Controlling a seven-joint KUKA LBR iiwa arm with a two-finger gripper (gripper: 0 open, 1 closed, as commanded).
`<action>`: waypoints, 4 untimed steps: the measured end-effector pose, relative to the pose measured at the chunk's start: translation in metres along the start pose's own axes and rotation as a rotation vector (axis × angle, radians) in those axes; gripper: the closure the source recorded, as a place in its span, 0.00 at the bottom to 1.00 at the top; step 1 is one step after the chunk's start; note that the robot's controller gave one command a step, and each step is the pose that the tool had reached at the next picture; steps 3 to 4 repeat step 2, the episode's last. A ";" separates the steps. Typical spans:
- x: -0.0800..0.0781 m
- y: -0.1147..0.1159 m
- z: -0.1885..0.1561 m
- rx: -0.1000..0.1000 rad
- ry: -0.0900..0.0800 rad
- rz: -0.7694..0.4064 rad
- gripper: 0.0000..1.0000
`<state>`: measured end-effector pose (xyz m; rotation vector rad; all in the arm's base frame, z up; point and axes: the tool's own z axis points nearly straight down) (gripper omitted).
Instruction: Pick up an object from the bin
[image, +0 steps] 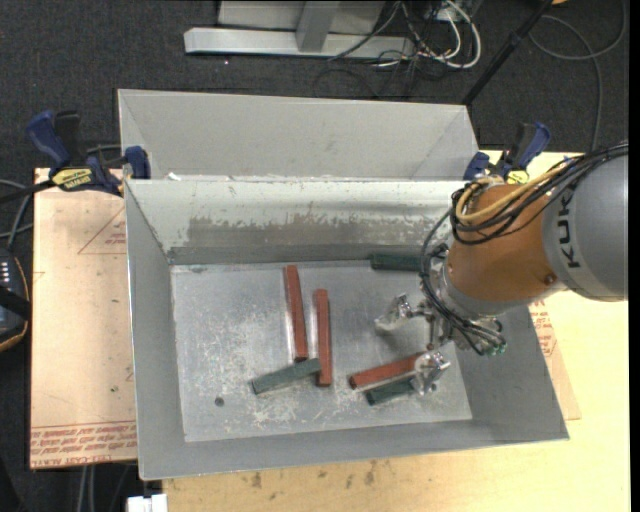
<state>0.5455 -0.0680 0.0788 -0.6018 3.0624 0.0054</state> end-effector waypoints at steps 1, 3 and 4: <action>-0.008 0.001 -0.003 0.003 0.010 -0.007 0.00; 0.004 0.019 -0.004 0.015 0.012 -0.122 1.00; 0.004 0.019 -0.004 0.015 0.012 -0.122 1.00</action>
Offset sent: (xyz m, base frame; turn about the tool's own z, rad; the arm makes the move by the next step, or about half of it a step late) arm -0.0196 0.0221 -0.0088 -0.1256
